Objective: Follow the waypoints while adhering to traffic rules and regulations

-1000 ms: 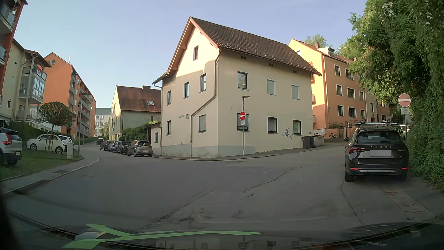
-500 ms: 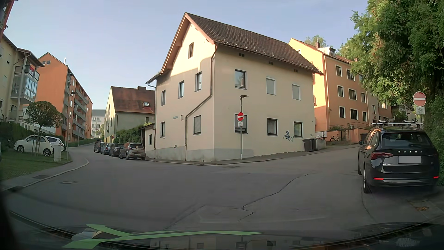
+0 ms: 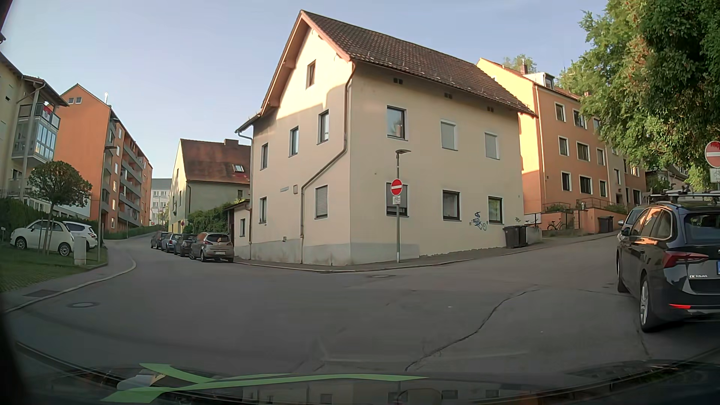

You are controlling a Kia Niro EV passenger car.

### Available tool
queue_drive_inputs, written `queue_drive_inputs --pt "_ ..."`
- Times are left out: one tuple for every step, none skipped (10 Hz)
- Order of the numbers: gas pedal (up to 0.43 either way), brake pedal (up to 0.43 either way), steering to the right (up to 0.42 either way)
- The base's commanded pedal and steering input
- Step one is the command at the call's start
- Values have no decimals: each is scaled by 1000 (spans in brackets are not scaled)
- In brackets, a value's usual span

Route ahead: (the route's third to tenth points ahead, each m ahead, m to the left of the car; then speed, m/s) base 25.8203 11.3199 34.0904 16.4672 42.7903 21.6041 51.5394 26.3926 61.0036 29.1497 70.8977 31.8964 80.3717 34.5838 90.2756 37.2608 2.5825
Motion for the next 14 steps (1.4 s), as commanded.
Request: queue_drive_inputs --pt "39 0 -60" --pt "39 0 -61" --pt "39 0 -65" --pt "39 0 -70" --pt "39 0 -77" --pt "39 0 -88" --pt "28 0 -95" --pt "28 0 -101" --pt "28 0 -107" --pt "47 0 -115" --pt "59 0 -126" --pt "59 0 -140" --pt "59 0 -149" --pt "79 0 -158"
